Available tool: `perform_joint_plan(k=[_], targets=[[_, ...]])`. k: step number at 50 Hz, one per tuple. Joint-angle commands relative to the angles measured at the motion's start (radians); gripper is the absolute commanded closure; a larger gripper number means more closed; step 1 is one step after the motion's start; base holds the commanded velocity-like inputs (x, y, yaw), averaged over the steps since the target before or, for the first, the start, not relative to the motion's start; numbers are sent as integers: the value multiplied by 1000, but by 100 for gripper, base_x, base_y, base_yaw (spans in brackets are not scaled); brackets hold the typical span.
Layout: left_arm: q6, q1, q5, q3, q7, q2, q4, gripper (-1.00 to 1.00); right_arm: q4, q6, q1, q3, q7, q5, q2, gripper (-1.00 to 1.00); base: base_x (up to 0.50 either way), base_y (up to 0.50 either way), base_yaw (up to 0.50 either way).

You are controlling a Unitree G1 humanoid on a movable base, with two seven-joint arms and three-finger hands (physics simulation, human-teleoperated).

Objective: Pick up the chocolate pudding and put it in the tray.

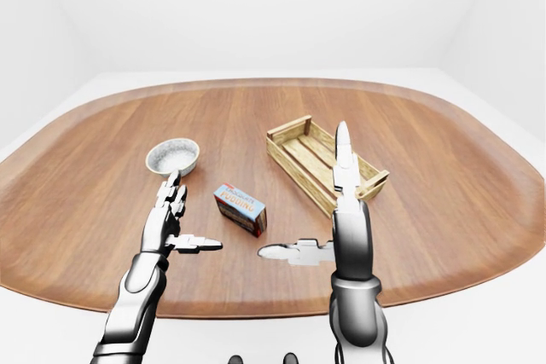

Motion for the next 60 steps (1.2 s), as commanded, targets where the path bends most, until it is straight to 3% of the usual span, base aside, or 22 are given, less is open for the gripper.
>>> perform_joint_plan(k=[1,9,39,56,57,60], targets=[[2,0,-1,1,-1,1,-2,-100,-4,0,-1,3,1,-3,1,-100,25,0,0],[-7,-3,-1,1,-1,1,10,-100,6,0,-2,0,0,1,-1,-100,25,0,0],[2,-3,-2,3,-3,2,1,-100,5,0,-3,6,2,-2,0,-100,25,0,0],[-6,-4,11,-3,4,1,13,-100,13,0,-6,2,6,11,-1,-100,0,0,0],[7,-4,50,-14,16,6,16,-100,12,0,-6,2,6,11,0,-100,0,0,0],[-12,4,46,-15,10,1,2,-100,11,0,-6,2,5,10,0,-100,0,0,0]])
